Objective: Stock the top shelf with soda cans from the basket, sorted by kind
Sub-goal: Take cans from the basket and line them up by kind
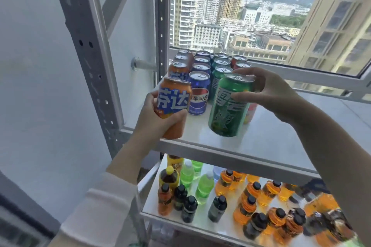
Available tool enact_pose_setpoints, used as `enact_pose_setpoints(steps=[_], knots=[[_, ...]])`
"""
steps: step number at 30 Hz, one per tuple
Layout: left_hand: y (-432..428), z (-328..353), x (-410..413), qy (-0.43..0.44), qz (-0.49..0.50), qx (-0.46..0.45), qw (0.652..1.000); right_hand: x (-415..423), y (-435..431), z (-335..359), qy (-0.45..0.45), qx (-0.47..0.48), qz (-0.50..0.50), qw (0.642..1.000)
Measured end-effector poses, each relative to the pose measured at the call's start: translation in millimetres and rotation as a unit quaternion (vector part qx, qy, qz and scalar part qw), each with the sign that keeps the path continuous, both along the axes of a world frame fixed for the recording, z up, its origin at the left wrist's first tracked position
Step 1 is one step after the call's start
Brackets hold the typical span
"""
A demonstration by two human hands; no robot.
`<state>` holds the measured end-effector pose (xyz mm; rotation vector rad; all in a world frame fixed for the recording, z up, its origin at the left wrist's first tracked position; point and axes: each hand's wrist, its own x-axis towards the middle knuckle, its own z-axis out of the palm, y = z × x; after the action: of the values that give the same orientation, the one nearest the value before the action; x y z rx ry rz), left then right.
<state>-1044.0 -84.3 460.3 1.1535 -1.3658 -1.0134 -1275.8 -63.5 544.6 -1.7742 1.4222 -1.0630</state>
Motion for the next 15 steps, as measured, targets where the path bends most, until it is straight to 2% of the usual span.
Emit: enact_pose_setpoints(steps=[8, 15], knots=[[-46.8, -12.6, 14.8, 0.001, 0.012, -0.005, 1.000, -9.3, -47.0, 9.9, 0.157, 0.022, 0.011, 0.987], [-70.2, -22.7, 13.4, -0.001, 0.008, 0.003, 1.000, -16.8, -74.7, 13.0, 0.292, 0.028, 0.033, 0.955]])
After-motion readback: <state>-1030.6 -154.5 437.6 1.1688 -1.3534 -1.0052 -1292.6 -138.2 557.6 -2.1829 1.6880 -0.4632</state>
